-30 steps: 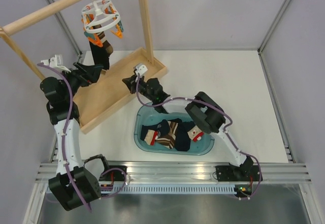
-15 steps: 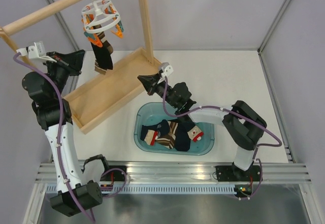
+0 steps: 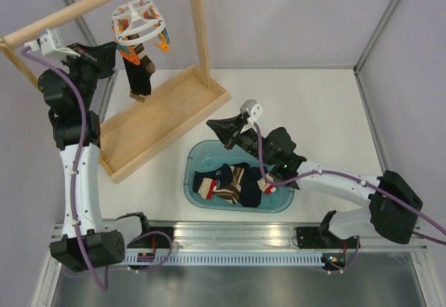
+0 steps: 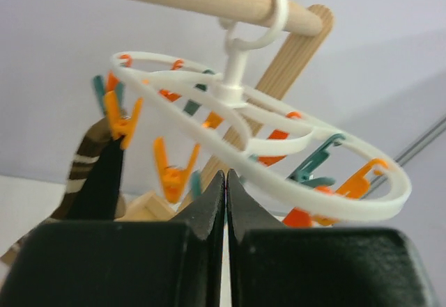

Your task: Remove the socks clipped to the hanger

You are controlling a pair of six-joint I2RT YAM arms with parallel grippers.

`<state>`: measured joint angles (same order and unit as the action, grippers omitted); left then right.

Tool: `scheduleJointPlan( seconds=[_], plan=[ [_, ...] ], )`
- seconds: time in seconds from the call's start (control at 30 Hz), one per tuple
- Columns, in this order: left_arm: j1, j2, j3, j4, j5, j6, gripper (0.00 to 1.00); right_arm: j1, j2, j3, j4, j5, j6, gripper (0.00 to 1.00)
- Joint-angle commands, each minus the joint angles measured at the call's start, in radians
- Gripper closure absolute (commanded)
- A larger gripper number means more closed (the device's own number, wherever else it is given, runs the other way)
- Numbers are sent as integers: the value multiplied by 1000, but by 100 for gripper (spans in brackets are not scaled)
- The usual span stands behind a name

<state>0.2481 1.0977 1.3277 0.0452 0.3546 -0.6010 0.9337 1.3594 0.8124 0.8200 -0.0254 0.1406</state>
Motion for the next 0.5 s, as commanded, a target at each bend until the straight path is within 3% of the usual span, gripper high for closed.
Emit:
scheduleJointPlan(
  seconds=[0.0,0.47],
  plan=[
    [-128,66,128,50,-129,63,98,17,-57,-44,-85,8,-27,94],
    [-400,257,280,55,-261,167,98,25,-210,-151,-196,65,-36,95]
  ],
)
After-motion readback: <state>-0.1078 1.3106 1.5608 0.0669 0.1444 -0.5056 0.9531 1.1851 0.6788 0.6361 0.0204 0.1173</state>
